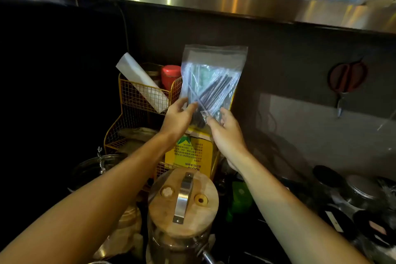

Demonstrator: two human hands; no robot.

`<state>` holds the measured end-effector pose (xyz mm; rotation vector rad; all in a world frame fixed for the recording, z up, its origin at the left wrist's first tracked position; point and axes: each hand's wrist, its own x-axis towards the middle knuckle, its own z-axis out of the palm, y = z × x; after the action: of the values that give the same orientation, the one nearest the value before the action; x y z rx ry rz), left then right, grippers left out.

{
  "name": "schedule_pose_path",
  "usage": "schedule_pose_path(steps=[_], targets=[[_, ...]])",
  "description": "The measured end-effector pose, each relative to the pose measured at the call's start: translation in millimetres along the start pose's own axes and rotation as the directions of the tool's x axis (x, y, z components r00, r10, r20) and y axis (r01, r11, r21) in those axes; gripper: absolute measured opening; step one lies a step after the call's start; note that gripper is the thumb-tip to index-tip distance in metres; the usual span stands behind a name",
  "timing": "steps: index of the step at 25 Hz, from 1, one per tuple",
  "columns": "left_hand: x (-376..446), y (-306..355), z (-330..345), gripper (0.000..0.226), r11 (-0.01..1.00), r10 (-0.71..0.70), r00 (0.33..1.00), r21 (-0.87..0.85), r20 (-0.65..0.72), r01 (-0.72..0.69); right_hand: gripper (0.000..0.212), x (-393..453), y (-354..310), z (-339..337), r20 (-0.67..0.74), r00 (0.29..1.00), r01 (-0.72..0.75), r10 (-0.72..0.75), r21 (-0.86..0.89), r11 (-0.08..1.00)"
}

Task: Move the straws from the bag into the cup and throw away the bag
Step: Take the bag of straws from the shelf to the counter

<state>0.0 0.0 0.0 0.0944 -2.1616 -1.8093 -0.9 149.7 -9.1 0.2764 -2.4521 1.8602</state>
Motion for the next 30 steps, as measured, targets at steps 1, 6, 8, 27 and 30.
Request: schedule_pose_path(steps=[1, 6, 8, 27, 30], targets=[[4, -1, 1, 0.062, 1.0, -0.004, 1.0, -0.006, -0.009, 0.003, 0.071, 3, 1, 5, -0.04, 0.999, 0.005, -0.005, 0.005, 1.0], [18, -12, 1, 0.034, 0.997, -0.041, 0.999, -0.065, -0.009, 0.041, 0.071, 20, -3, 28, -0.195, 0.981, -0.019, 0.007, -0.063, 0.998], [20, -13, -1, 0.02, 0.996, -0.029, 0.999, -0.084, -0.04, 0.026, 0.066, 27, -4, 33, -0.254, 0.967, -0.024, 0.009, -0.058, 0.998], [-34, 32, -12, 0.032, 0.998, 0.042, 0.993, -0.031, -0.108, -0.046, 0.013, -8, -21, -24, -0.217, 0.972, 0.116, -0.094, 0.09, 0.989], [-61, 47, -4, 0.05, 0.993, 0.064, 0.997, -0.096, -0.031, -0.067, 0.014, -32, -27, -53, -0.257, 0.964, 0.089, -0.06, 0.101, 0.991]])
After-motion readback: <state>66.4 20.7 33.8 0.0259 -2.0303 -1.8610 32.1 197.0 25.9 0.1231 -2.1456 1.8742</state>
